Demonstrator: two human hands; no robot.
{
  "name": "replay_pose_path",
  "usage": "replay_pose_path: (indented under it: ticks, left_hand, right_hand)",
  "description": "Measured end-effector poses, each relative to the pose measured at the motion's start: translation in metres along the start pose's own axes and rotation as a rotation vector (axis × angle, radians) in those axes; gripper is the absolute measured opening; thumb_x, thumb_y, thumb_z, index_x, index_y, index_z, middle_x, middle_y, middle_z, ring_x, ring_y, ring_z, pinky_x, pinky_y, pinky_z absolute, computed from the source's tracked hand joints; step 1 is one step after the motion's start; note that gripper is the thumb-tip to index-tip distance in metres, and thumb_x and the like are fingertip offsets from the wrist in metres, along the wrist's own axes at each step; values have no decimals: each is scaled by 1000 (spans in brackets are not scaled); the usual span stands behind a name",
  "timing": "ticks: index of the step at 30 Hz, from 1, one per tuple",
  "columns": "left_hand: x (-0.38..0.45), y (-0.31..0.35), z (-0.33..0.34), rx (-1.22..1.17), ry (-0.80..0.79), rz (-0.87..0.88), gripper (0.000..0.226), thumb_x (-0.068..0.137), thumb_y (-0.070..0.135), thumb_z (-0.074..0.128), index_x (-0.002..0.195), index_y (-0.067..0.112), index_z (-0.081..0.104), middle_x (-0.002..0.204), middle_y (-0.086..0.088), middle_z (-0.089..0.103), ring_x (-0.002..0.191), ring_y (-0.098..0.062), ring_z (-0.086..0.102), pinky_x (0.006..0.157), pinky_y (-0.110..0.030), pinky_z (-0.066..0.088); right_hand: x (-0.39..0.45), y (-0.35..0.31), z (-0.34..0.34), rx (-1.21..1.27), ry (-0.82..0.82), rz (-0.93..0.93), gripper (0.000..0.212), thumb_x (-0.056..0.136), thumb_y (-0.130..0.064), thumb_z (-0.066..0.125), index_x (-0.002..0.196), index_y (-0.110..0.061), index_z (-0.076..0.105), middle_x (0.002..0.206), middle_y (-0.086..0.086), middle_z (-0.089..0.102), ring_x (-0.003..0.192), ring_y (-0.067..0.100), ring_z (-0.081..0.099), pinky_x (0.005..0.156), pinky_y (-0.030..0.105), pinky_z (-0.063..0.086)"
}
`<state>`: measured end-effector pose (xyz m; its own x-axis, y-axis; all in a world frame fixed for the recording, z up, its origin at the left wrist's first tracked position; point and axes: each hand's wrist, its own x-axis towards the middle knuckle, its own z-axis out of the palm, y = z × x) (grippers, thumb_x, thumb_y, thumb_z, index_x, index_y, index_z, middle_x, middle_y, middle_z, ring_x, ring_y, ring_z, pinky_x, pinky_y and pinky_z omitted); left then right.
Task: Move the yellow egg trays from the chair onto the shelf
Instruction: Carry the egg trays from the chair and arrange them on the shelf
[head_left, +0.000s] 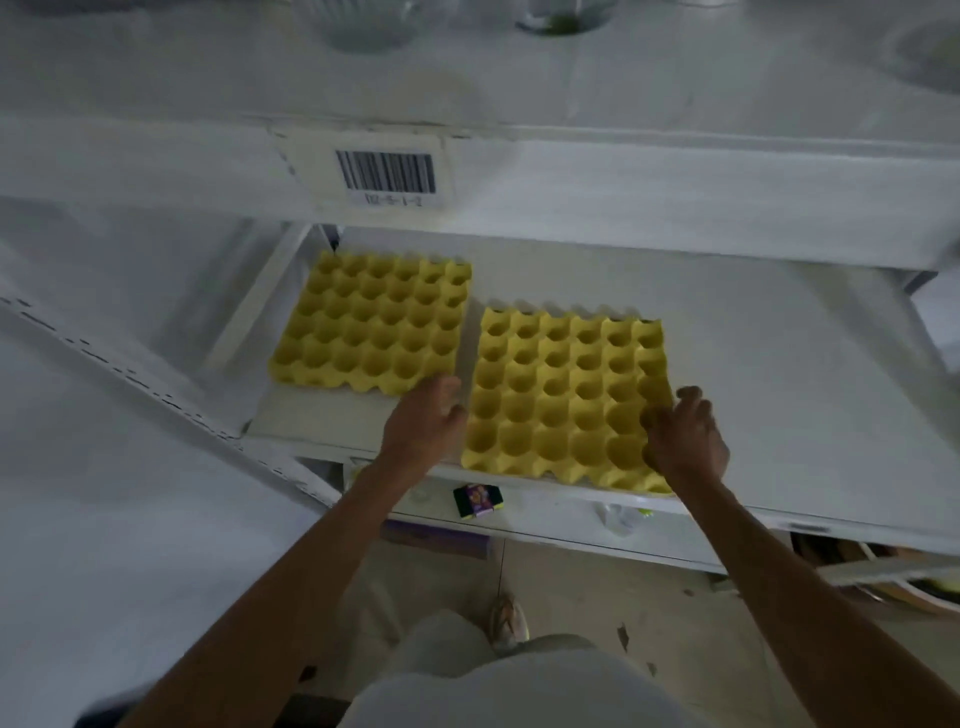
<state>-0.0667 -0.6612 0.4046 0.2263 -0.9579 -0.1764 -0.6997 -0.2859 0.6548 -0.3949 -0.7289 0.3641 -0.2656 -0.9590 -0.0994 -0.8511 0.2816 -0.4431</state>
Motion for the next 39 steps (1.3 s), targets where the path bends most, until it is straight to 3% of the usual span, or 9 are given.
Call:
replay_pose_path:
  ticks: [2, 4, 7, 8, 10, 13, 19, 31, 39]
  left_hand:
    - [16, -12, -17, 190, 156, 132, 42, 96, 28, 59, 137, 20, 57, 135, -3, 61, 119, -26, 62, 89, -44, 56]
    - [38, -24, -30, 323, 248, 220, 46, 94, 29, 61, 139, 21, 56, 141, -8, 55, 125, -33, 57, 90, -45, 54]
    - [72, -44, -41, 536, 117, 96, 60, 95, 45, 57, 152, 37, 41, 165, -7, 27, 147, -39, 33, 110, -54, 40]
    - [80, -52, -40, 565, 36, 59, 63, 96, 51, 55, 155, 41, 35, 169, -5, 18, 152, -40, 24, 116, -56, 32]
    - [85, -69, -31, 615, -94, 71, 69, 96, 57, 53, 159, 44, 26, 172, -1, 8, 155, -42, 11, 122, -59, 20]
    - [85, -86, -20, 621, -79, 138, 77, 92, 53, 60, 160, 42, 25, 171, -3, 15, 155, -46, 9, 123, -62, 16]
    - [89, -94, -23, 643, -46, 254, 77, 88, 42, 66, 158, 36, 35, 166, -4, 29, 155, -39, 20, 125, -56, 17]
    - [94, -97, -22, 667, -93, 261, 77, 92, 43, 58, 160, 37, 22, 168, 1, 20, 157, -37, 15, 125, -56, 17]
    - [92, -89, -24, 642, -108, 235, 77, 92, 39, 61, 159, 37, 23, 168, 0, 22, 157, -38, 15, 125, -56, 17]
  right_hand:
    - [-12, -8, 7, -164, 130, -239, 47, 95, -37, 55, 132, -11, 45, 118, 21, 55, 102, 42, 58, 74, 46, 50]
    - [-31, -14, 17, -291, 159, -433, 60, 96, -51, 50, 144, -16, 42, 131, 22, 50, 113, 42, 53, 85, 50, 51]
    - [-46, -25, 35, -439, 8, -498, 71, 98, -66, 36, 159, -30, 27, 164, 21, 25, 151, 43, 24, 118, 60, 24]
    - [-45, -28, 39, -439, -44, -469, 72, 98, -68, 33, 160, -34, 22, 168, 18, 18, 155, 42, 15, 120, 62, 19]
    - [-37, -33, 44, -404, -97, -416, 72, 98, -70, 29, 161, -38, 18, 170, 16, 12, 156, 40, 10, 118, 64, 25]
    - [-12, -42, 45, -404, -93, -395, 72, 98, -69, 31, 161, -39, 17, 170, 16, 13, 156, 41, 12, 115, 63, 30]
    - [55, -67, 45, -430, -122, -345, 71, 100, -66, 31, 163, -40, 12, 171, 15, 7, 157, 38, 8, 122, 56, 19]
    - [115, -155, 39, -504, -201, -265, 67, 105, -52, 37, 164, -35, 10, 167, 18, 12, 145, 43, 35, 115, 54, 33]
    - [128, -165, 33, -479, -230, -272, 70, 99, -52, 50, 160, -33, 20, 162, 18, 21, 137, 45, 43, 111, 56, 36]
